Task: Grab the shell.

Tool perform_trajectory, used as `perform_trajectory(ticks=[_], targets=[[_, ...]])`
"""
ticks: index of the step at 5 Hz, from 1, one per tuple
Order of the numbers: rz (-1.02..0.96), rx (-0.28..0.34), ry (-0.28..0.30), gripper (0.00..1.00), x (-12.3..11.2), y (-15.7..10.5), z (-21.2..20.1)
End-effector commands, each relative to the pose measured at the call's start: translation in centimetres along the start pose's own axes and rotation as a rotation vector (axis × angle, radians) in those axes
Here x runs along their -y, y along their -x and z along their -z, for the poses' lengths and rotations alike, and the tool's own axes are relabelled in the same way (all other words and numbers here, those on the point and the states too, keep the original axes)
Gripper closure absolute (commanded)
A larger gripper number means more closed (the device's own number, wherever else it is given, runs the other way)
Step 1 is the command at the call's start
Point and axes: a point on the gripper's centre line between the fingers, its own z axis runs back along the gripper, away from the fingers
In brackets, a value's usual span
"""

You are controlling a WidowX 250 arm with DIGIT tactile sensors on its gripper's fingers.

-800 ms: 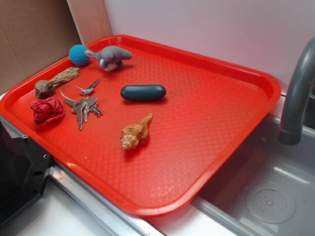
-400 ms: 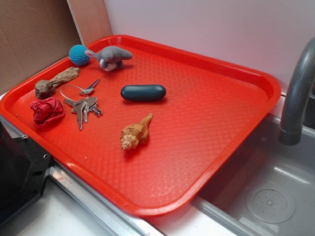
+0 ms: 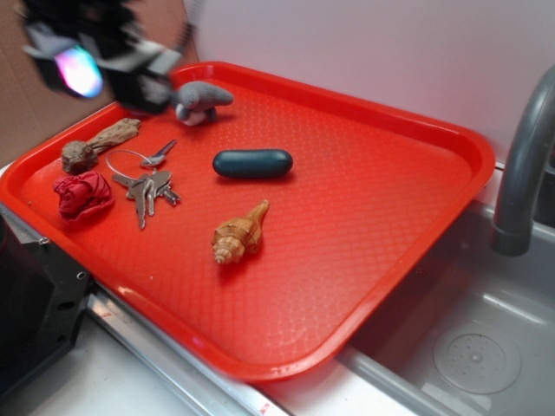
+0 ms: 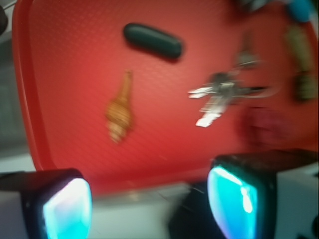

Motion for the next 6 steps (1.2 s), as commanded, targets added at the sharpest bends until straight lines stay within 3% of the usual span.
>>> perform_trajectory(ticks=[1,3,5,6], targets=[[0.002,0.008,0.031,0.0,2.6,1.5,4.4],[0.019,0.007,-0.017,0.0,2.7,1.4,6.9],[-0.012,-0.004,-0.042,0.0,2.6,-3.0,8.8],[-0.008,-0.013,-0.047,0.0,3.4,-3.9,9.3]])
